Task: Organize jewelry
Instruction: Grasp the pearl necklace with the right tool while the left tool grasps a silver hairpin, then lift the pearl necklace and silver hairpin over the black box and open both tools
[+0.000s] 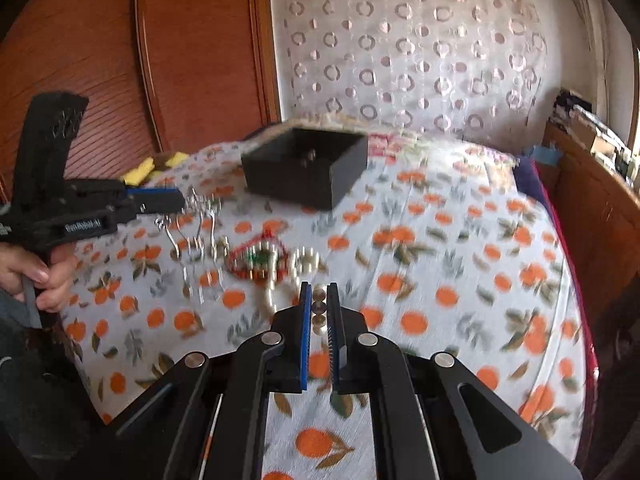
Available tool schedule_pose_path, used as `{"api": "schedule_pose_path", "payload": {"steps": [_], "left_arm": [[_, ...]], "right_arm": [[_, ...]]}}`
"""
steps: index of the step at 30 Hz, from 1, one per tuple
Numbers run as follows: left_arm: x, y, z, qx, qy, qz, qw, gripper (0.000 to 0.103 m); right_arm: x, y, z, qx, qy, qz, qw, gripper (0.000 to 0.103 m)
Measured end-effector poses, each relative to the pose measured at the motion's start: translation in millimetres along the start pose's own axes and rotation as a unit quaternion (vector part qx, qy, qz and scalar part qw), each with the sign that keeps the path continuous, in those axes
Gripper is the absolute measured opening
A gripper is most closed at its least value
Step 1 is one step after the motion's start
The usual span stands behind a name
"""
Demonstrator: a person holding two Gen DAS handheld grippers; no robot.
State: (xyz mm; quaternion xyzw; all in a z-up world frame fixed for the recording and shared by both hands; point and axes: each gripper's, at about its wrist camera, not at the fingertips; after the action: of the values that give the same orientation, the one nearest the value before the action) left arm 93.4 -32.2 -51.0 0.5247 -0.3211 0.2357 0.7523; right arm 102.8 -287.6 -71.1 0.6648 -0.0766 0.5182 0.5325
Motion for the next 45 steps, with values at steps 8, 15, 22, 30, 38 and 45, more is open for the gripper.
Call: {"api": "schedule_pose_path", "payload": {"steps": [8,15,22,30,38,45], "left_arm": [[13,13,-2,0.002,0.004,0.034,0.9994,0.008],[28,24,-3,0.008,0.005,0.065,0.9978,0.008],[39,23,-5,0.014,0.005,0.078,0.9969,0.008],[49,14,-13,0.027,0.012,0.080,0.9964,0.008],[52,13,-18,0.028,0.022,0.082,0.9960,0.008],[64,13,-18,0.032,0.020,0.091,0.9951,0.008]], "right_arm": [[44,13,1,-0.012,0.033,0.033,0.999,0.008],[85,20,5,-0.015,0.046,0.067,0.997,0.008],[122,30,15,-0.022,0.047,0.098,0.994,0.008],[147,35,23,-0.023,0.047,0.113,0.992,0.008],[167,46,27,-0.026,0.051,0.132,0.990,0.008],[184,44,31,-0.037,0.061,0.133,0.989,0.008]]}}
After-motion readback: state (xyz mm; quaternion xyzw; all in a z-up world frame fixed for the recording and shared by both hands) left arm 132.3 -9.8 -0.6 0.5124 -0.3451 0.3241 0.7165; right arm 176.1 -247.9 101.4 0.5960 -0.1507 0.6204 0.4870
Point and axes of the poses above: each gripper's, at about its wrist camera, not at the fingertips, and y roughly against the way its jaws point, z to its right, x to its top, and after that the axes turned 12 degrees about y, right-handed
